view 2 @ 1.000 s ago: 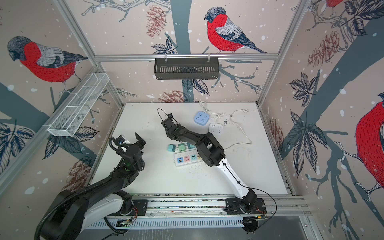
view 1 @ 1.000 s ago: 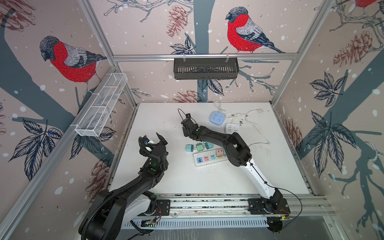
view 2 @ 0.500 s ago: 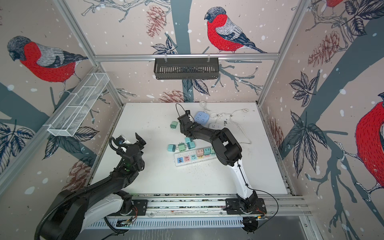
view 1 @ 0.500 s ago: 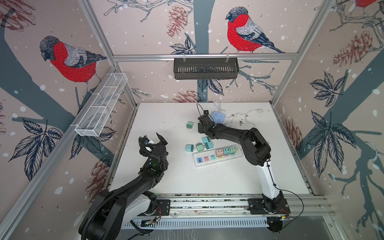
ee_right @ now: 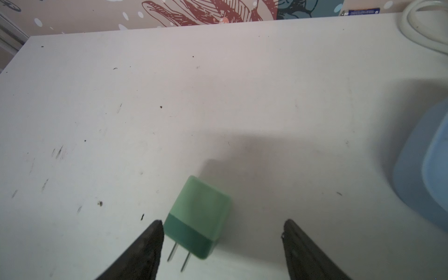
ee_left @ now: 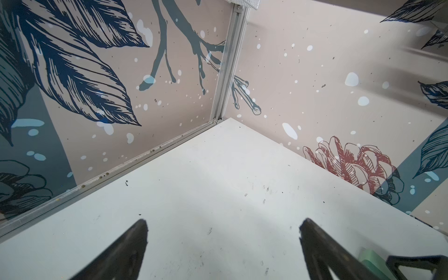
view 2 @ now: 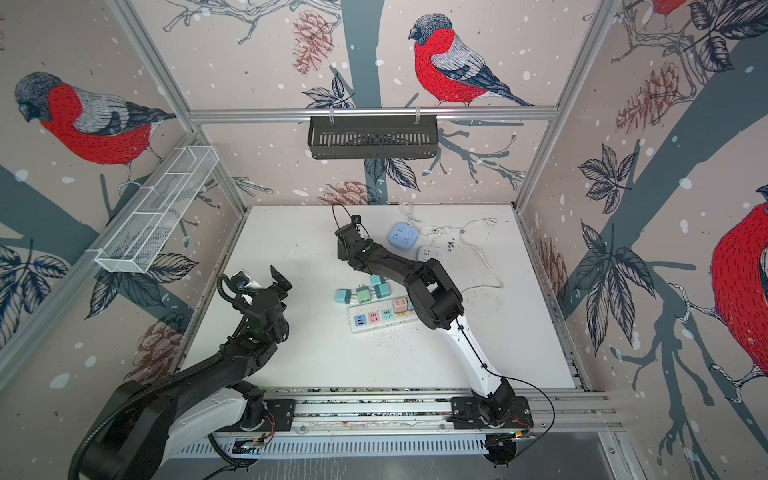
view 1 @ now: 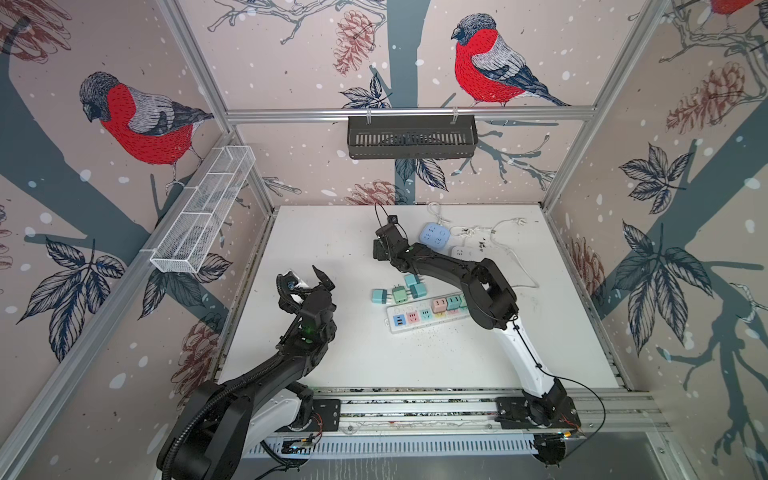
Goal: Insert the plug
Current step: 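Lower the right gripper and close it on the light green adapter, then lift the light green adapter with the right gripper toward the left gripper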
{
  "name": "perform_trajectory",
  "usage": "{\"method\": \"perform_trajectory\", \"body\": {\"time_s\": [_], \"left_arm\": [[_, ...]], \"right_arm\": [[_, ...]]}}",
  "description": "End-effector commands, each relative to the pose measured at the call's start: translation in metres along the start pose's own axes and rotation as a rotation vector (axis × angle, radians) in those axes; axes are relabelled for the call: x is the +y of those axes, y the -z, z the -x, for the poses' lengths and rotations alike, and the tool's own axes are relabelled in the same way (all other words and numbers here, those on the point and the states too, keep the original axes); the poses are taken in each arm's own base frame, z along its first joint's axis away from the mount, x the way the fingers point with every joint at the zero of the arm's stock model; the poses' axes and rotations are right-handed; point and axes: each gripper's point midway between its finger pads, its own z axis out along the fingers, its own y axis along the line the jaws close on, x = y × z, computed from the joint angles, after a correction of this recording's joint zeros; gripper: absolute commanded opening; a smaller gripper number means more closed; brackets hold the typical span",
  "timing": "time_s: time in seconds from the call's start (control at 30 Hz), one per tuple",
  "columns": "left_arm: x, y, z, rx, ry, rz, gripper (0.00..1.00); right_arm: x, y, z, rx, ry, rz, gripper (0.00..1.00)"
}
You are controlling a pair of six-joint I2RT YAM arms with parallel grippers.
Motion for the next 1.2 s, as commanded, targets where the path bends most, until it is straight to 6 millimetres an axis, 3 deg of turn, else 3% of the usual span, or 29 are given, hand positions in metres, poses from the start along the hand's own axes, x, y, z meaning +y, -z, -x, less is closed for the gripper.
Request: {"method": "perform_trajectory", "body": {"time_s": [0.0,0.23,0.5,0.7,0.93,1.17], "left_arm": [[0.0,0.001,0.007,-0.026,0.044,-0.003,0.97],[0.001,0.002,0.007,-0.029,0.05,-0.007,0.97],[0.002,0.002,0.007,-0.03,0.052,-0.01,0.97],[0.001,0.002,0.008,-0.032,0.053,-0.012,0.97],[0.001,0.002,0.008,-0.032,0.053,-0.012,0.97],[0.001,0.002,0.008,-0.031,0.051,-0.011,0.97]], "right_arm": [[-0.001,-0.009,-0.002,0.003,-0.042,-0.041,0.78],[0.006,-0.026,-0.008,-0.005,-0.032,-0.073,0.81],[-0.003,-0.031,-0.021,0.014,-0.01,-0.13,0.8],[-0.011,-0.029,-0.029,0.026,0.01,-0.148,0.68],[-0.004,-0.031,-0.037,0.041,0.059,-0.113,0.6],[-0.002,-0.03,-0.04,0.053,0.077,-0.103,0.41]]}}
